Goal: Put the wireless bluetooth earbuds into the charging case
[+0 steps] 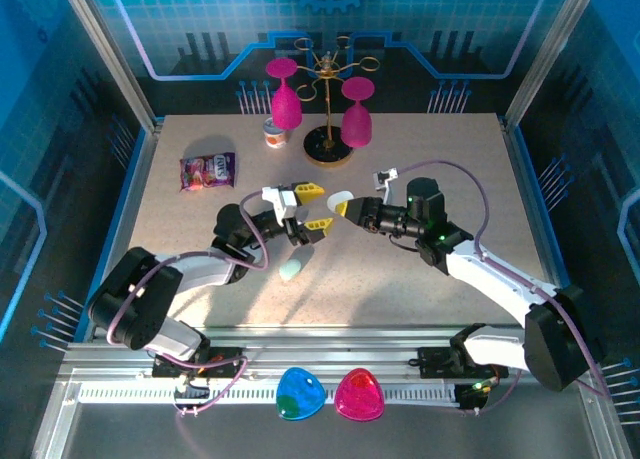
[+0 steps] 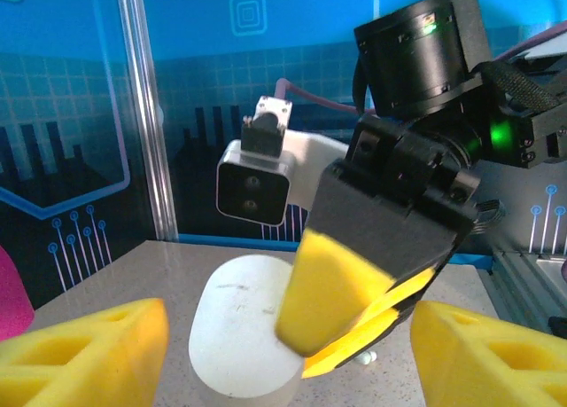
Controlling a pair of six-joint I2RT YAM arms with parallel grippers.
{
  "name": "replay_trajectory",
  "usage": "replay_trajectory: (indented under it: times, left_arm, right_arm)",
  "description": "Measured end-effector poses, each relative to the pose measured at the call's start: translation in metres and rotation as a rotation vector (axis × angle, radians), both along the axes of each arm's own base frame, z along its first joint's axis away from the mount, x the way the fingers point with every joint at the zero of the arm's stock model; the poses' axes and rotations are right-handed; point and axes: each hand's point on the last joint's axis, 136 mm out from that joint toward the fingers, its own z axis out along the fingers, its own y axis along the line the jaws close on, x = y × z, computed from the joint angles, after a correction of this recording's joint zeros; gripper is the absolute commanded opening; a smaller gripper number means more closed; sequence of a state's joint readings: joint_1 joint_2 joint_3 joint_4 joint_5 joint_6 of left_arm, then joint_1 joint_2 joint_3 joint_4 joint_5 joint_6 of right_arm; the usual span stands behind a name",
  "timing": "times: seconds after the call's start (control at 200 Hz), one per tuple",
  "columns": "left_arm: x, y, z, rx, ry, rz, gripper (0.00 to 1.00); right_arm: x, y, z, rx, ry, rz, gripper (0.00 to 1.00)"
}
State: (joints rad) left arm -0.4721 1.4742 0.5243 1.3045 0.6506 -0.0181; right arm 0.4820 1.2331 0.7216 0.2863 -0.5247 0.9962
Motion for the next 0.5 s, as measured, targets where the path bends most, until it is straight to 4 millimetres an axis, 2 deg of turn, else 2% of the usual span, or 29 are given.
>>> replay_trajectory:
  times: [0.075, 0.16, 0.255, 0.415, 0.5]
  left_arm:
    - [-0.003, 0.001, -0.004, 0.034, -0.004, 0.008, 0.93]
    - [-0.004, 0.003, -0.012, 0.083, 0.007, 0.022, 0.99]
    - [-0.001, 0.005, -0.026, 0.147, 0.029, 0.056, 0.99]
    - [0.014, 0.01, -0.07, 0.301, 0.143, 0.155, 1.0]
    - [0.018, 0.012, -0.085, 0.368, 0.182, 0.192, 0.99]
  right_arm:
    - [0.006, -0.009, -0.012, -0.048, 0.011, -0.041, 0.27]
    - [0.014, -0.019, -0.027, -0.109, 0.022, -0.087, 0.27]
    - [0.031, -0.033, -0.055, -0.209, 0.049, -0.15, 0.27]
    - [0.066, -0.054, -0.109, -0.379, 0.118, -0.228, 0.27]
    - [0.086, -0.062, -0.133, -0.435, 0.159, -0.253, 0.27]
